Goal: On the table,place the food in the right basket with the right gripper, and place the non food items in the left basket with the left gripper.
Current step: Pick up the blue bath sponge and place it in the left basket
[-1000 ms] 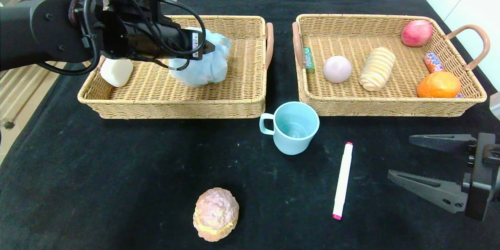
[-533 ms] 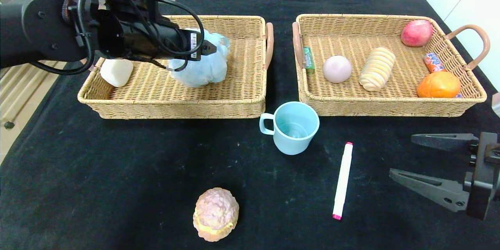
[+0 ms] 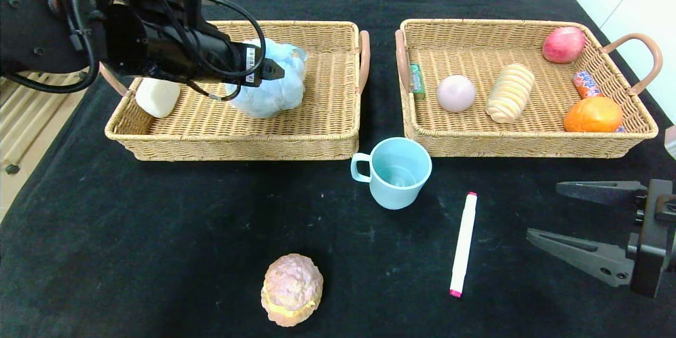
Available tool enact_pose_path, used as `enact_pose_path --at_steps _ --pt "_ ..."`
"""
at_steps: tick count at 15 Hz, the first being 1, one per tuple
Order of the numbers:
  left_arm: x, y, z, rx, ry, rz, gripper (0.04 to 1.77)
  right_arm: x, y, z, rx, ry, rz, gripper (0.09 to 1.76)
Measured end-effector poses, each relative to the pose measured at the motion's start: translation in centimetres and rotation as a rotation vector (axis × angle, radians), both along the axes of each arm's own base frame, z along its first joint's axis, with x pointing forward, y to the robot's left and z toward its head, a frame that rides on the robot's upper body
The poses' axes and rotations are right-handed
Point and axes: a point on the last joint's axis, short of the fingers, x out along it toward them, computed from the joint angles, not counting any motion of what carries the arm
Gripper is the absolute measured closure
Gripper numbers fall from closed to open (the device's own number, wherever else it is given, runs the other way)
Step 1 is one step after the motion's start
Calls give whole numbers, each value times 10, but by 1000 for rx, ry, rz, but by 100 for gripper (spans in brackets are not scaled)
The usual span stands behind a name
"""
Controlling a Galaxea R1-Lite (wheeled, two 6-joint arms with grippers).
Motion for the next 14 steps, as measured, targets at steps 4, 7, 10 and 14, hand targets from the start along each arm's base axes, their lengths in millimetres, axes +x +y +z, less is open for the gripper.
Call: enact_pose_path --at_steps 4,7,10,14 --pt "-21 7 6 18 52 6 13 0 0 0 0 0 0 14" --pt "-42 11 11 31 101 -3 12 0 0 0 0 1 0 14" --pt "-66 0 16 37 140 -66 11 -1 -1 1 3 -4 -2 14" --pt "-97 -41 19 43 180 -220 11 -6 -2 6 11 -28 -4 14"
